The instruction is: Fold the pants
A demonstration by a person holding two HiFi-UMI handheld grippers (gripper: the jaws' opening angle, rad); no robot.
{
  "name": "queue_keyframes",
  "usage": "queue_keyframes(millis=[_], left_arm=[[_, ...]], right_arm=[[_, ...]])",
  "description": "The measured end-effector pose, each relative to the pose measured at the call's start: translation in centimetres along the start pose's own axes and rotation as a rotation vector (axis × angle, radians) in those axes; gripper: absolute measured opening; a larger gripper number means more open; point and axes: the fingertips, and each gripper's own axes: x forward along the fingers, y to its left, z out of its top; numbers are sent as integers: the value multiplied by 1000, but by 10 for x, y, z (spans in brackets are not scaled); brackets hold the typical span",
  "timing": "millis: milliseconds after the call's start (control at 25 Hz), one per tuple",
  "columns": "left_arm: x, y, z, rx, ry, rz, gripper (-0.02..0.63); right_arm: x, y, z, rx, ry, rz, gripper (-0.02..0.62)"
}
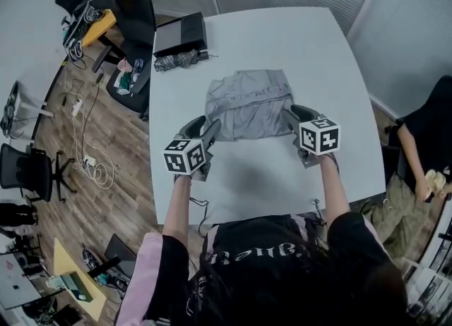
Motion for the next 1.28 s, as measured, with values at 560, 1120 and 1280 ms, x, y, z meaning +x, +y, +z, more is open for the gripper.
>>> queue_keyframes(millis=[560,1120,1280], left_arm=[[-104,-58,-40,115,-53,-89,211],[-202,-43,-96,129,-56,-117,126],[-220,-39,-109,131,-53,-113,109]], right_arm=[[-70,112,-44,42,-78,23,133],[-100,229,-112,44,-67,6,77],[-104,253,-121,23,-66,10,57]])
